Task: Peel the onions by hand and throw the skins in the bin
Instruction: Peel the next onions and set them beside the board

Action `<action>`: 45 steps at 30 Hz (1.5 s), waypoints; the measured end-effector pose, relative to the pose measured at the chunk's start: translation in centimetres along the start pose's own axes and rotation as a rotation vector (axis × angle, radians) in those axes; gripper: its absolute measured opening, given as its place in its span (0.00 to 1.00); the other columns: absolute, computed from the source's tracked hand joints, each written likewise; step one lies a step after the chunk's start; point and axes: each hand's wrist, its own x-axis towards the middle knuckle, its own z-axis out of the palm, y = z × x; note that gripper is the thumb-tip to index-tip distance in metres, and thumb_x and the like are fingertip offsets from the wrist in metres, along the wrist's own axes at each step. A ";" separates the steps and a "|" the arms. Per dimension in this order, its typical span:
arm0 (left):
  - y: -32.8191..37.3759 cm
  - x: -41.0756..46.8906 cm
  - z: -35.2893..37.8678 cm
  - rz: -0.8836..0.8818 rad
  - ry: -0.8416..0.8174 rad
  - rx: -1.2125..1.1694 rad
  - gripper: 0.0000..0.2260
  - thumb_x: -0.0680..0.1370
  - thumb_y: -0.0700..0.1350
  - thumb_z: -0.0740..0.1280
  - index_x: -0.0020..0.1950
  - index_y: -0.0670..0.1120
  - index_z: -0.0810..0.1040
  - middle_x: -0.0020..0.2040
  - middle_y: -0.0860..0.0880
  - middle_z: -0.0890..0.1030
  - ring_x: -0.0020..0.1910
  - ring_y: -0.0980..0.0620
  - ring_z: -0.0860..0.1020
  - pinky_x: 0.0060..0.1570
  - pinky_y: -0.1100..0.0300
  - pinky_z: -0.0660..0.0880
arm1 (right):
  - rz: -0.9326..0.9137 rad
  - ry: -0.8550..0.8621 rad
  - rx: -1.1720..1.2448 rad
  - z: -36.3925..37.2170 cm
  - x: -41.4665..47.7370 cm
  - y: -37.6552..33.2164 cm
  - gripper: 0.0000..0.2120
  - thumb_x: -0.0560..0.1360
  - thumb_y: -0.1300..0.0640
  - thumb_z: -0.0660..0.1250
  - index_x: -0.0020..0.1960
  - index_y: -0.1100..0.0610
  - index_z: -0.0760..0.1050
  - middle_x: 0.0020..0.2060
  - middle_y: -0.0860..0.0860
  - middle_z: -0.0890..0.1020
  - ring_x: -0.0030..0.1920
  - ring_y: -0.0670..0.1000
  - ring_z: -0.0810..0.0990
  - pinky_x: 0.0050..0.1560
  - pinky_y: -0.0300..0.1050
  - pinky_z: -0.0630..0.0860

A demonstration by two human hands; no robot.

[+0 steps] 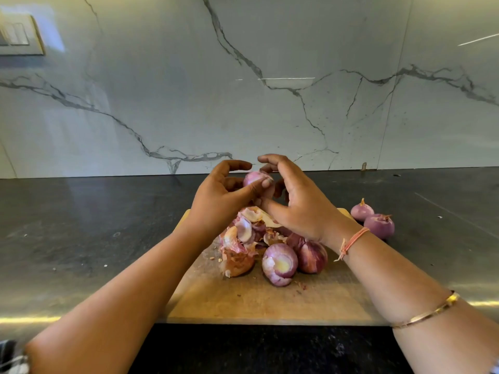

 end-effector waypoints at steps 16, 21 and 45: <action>-0.5 0.3 0.0 -0.022 -0.089 -0.233 0.11 0.81 0.46 0.57 0.54 0.46 0.78 0.49 0.48 0.82 0.47 0.53 0.80 0.42 0.62 0.78 | -0.039 0.139 -0.062 0.1 0.2 0.6 0.22 0.68 0.62 0.76 0.59 0.60 0.72 0.53 0.52 0.77 0.54 0.49 0.75 0.52 0.32 0.71; -0.3 0.2 -0.2 0.139 0.042 -0.043 0.05 0.75 0.46 0.67 0.49 0.50 0.80 0.46 0.54 0.83 0.45 0.58 0.80 0.42 0.66 0.76 | 0.024 0.180 -0.066 -0.3 0.3 0.8 0.22 0.69 0.62 0.75 0.60 0.59 0.71 0.54 0.51 0.75 0.53 0.48 0.75 0.49 0.31 0.71; -0.2 -0.2 -0.2 0.232 0.173 0.209 0.11 0.76 0.37 0.67 0.41 0.53 0.80 0.37 0.53 0.84 0.40 0.52 0.83 0.46 0.53 0.81 | 0.060 0.077 0.006 -0.2 0.2 0.5 0.25 0.71 0.59 0.74 0.65 0.54 0.70 0.54 0.51 0.79 0.51 0.50 0.80 0.50 0.42 0.78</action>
